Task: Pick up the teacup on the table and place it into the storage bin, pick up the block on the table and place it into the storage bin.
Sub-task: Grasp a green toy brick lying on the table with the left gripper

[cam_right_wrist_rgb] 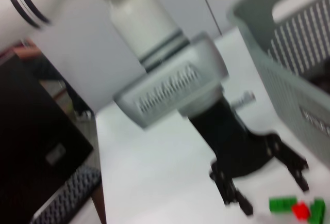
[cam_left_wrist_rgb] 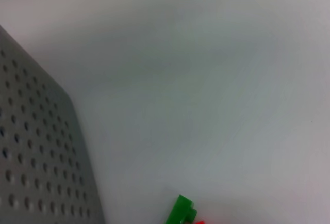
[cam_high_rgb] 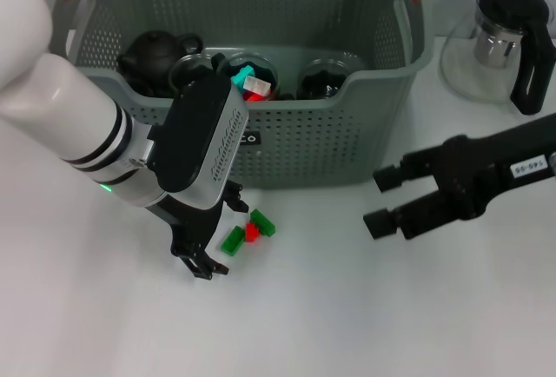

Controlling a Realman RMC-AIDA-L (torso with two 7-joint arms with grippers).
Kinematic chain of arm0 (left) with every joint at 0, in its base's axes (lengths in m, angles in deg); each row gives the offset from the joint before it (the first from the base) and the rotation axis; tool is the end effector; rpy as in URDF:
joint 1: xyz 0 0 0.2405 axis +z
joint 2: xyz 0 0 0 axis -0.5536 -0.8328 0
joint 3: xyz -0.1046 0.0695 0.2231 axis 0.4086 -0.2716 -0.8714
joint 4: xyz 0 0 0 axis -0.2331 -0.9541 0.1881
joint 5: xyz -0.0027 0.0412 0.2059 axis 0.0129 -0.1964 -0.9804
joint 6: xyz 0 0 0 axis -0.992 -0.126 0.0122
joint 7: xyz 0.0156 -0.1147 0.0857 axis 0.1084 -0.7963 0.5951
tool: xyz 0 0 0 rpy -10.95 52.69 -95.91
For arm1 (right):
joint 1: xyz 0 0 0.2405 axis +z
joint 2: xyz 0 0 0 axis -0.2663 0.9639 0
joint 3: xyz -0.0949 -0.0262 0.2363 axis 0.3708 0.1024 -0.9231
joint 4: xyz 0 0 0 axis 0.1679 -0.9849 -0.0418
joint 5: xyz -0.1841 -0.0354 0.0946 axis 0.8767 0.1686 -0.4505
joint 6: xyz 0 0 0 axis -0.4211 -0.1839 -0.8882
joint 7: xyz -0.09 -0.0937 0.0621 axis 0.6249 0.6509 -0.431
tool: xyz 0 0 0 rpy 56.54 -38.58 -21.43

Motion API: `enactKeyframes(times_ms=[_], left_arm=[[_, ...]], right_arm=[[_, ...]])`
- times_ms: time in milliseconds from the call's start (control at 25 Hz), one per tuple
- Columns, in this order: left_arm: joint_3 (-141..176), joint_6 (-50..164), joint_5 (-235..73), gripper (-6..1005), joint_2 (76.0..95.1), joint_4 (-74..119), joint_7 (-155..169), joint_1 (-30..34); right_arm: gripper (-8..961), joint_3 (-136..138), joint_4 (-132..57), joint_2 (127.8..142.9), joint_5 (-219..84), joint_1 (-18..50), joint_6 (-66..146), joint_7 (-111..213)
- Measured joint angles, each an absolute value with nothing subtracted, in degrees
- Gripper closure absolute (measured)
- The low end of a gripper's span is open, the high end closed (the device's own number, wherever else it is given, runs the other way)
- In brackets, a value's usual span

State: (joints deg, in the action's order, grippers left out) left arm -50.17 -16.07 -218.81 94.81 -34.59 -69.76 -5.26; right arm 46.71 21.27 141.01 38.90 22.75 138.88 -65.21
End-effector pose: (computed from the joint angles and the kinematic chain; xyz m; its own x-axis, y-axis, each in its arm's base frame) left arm -0.2033 0.3571 -0.0539 0.8724 -0.3104 -0.3776 -0.3277 -0.9446 0.0193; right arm 0.1634 0.3361 0.0298 0.8406 -0.5142 -0.1704 -0.4939 -0.8567 0.1488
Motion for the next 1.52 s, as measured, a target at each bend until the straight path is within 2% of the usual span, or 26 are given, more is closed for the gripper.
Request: enactKeyframes(times_ms=[840,1520], left_arm=[[-50.9,-14.8,-220.9,146,94.76,-30.3,-70.6,-8.9],[-52.5,-15.0,-222.1,277,94.69,-28.2,-72.7,-10.0]], right_arm=[[6,46.5,19.0,142.04,43.4,24.1,136.6,-65.7],[7,46.6,18.9,142.23,43.3,24.2,136.3,-65.8]])
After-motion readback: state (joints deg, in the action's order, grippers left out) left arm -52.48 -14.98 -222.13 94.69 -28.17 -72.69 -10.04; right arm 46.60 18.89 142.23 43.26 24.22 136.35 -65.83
